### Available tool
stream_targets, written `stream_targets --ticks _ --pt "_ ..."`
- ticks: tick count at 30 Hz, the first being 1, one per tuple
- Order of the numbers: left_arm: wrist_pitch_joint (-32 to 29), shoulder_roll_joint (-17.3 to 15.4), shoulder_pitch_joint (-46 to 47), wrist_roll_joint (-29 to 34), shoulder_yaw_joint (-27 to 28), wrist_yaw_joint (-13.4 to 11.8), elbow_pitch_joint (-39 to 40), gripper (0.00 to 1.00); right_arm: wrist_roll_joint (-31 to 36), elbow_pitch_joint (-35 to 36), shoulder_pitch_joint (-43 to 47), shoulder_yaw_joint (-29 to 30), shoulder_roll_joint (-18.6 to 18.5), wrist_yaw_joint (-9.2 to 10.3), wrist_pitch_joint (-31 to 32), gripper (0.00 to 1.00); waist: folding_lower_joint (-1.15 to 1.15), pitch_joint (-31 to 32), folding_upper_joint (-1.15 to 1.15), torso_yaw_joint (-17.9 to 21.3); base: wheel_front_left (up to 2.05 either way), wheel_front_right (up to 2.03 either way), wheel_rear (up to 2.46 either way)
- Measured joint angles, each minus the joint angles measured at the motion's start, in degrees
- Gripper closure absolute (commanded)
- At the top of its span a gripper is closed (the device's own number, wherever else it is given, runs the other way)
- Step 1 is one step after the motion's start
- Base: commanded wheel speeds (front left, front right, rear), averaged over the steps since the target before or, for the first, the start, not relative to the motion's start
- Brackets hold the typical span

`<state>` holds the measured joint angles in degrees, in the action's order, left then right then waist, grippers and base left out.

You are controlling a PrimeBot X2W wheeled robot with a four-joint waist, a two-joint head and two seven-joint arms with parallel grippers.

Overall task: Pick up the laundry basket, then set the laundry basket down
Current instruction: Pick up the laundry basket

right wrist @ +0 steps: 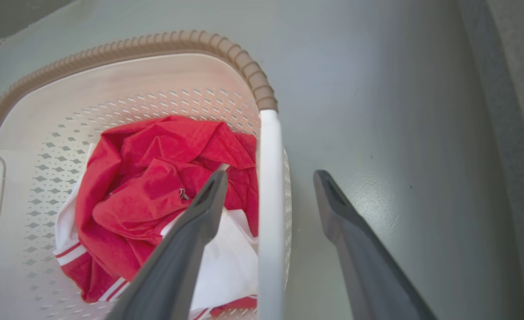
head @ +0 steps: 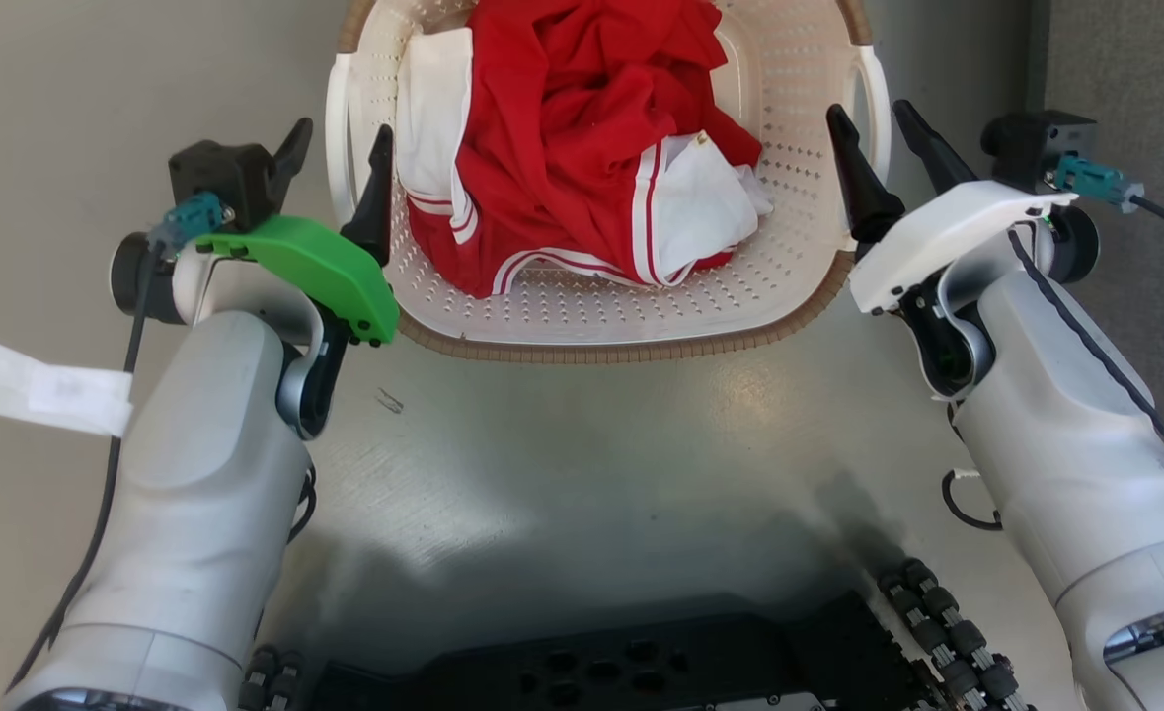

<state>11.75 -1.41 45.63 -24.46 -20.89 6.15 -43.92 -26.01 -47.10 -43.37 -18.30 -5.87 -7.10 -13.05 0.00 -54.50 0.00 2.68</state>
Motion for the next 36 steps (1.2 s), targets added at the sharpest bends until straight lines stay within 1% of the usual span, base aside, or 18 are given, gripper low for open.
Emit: stream_targets --ticks 13,14,16,17,18,19,20,21,22,23,24,26,27,36 --pt "-2.4 0.0 4.4 -3.1 -1.8 0.0 -5.7 0.00 -2.7 -4.8 -4.3 -2.8 0.6 -0.02 0.0 0.00 0.00 -3.0 0.00 0.6 0.00 0.00 0.00" --pt "-2.4 0.0 4.7 -3.2 -2.0 0.0 -6.0 0.00 -2.9 -5.0 -4.5 -3.0 0.6 -0.02 0.0 0.02 0.00 -3.2 0.00 0.7 0.00 0.00 0.00" --pt "-2.4 0.0 5.1 -3.5 -2.4 0.0 -6.6 0.00 -3.2 -5.5 -4.6 -3.4 0.6 -0.02 0.0 0.28 0.00 -3.4 0.00 0.7 0.00 0.00 0.00" --pt "-2.4 0.1 5.3 -3.6 -2.7 0.0 -7.0 0.00 -3.3 -5.8 -4.6 -3.7 0.6 -0.02 0.0 0.38 0.00 -3.4 0.00 0.8 0.00 0.00 0.00" --pt "-2.3 0.1 5.5 -3.7 -2.9 0.0 -7.3 0.00 -3.4 -6.0 -4.7 -3.9 0.7 -0.02 0.0 0.40 0.00 -3.5 0.00 0.8 0.00 0.00 0.00" --pt "-2.3 0.1 5.6 -3.9 -3.0 0.0 -7.6 0.01 -3.7 -6.3 -4.8 -4.2 0.7 -0.02 -0.1 0.46 0.00 -3.5 0.00 0.8 0.00 0.00 0.00" --pt "-2.3 0.1 5.7 -4.1 -3.1 0.0 -7.9 0.07 -4.1 -6.6 -4.9 -4.4 0.8 -0.02 -0.1 0.51 0.00 -3.6 0.00 0.8 0.00 0.00 0.00" --pt "-2.3 0.1 5.9 -4.2 -3.2 0.0 -8.2 0.11 -4.4 -6.9 -5.2 -4.5 0.8 -0.02 -0.1 0.51 0.00 -3.6 0.00 0.7 0.00 0.00 0.00" --pt "-2.2 0.1 6.2 -4.4 -3.3 0.0 -8.6 0.39 -4.6 -7.1 -5.5 -4.7 0.9 -0.02 -0.1 0.65 0.00 -3.6 0.00 0.7 0.00 0.00 0.00" --pt "-2.1 0.1 6.3 -4.7 -3.4 0.0 -8.9 0.67 -4.9 -7.1 -5.8 -4.9 0.9 -0.02 -0.1 0.83 0.00 -3.6 0.00 0.7 0.00 0.00 0.00" --pt "-2.1 0.1 6.4 -5.0 -3.4 0.0 -9.2 1.00 -4.9 -7.3 -6.1 -5.2 0.9 -0.02 -0.1 1.00 0.00 -3.6 0.00 0.7 0.00 0.00 0.00" --pt "-2.0 0.8 6.6 -5.7 -3.9 0.3 -9.2 1.00 -5.0 -7.6 -6.6 -5.8 1.2 -0.03 -0.2 1.00 0.00 -3.6 0.00 0.7 0.00 0.00 0.00" --pt "-1.6 1.0 7.0 -6.1 -3.9 0.0 -9.4 1.00 -5.1 -7.9 -6.7 -5.9 1.4 0.03 -0.5 1.00 0.00 -3.6 0.00 0.7 0.00 0.00 0.00" --pt "-1.0 0.9 7.6 -7.3 -5.2 0.0 -11.2 1.00 -6.1 -9.7 -7.9 -7.3 1.6 0.03 -0.6 1.00 0.00 -3.2 0.00 0.5 0.00 0.00 0.00"
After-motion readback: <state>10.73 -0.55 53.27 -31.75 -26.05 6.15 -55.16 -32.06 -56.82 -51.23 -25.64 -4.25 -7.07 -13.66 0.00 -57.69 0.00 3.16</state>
